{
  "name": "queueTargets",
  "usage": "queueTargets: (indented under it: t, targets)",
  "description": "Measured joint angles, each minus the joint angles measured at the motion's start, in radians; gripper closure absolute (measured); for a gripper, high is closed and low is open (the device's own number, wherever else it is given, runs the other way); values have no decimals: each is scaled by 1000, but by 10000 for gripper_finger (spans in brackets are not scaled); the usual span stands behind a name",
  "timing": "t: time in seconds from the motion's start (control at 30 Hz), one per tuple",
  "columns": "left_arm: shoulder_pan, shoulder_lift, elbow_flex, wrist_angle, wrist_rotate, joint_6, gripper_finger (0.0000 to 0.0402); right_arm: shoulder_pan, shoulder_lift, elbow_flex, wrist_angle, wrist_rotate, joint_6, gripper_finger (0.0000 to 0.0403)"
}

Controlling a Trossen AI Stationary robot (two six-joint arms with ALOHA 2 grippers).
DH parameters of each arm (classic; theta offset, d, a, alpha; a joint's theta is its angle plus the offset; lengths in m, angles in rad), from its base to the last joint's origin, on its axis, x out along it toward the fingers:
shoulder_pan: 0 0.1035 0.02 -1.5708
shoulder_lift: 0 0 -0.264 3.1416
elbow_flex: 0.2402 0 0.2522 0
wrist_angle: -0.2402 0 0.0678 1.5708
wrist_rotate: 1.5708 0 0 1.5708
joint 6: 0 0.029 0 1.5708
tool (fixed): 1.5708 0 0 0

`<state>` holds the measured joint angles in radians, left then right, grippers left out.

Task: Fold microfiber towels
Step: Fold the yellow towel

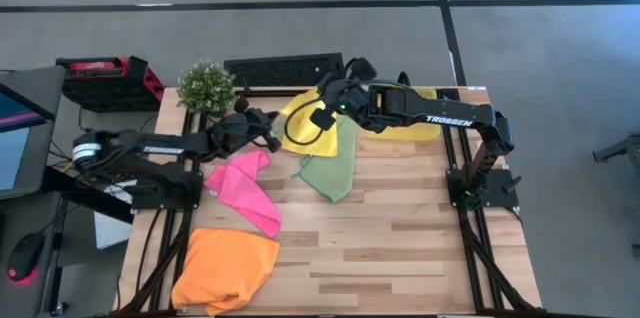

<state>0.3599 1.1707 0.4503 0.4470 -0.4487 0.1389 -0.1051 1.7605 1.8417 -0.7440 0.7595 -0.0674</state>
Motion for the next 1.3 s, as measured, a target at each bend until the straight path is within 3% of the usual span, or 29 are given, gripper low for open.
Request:
queueTargets:
  t: [0.23,0.33,0.43,0.5,0.6,0.9,1.3]
  targets:
    - [0,-253,50,-323,-16,-3,401,-2,-49,1,-175,-2,60,398]
    - [-2,-298,132,-505,-38,-3,401,-8,-60,-1,-256,-32,73,398]
    - [-2,-301,232,-670,-52,-3,401,-21,-63,0,-316,-133,75,399]
    - [-2,-286,303,-749,-64,-2,401,-30,-61,-1,-345,-190,76,399]
    - [-2,-251,398,-830,-93,27,401,-46,-56,-1,-368,-190,86,398]
    - [28,-68,654,-840,-179,226,401,-115,-58,-1,-312,51,64,398]
    - [107,144,993,-837,-211,431,401,-183,-100,-1,-42,174,-147,399]
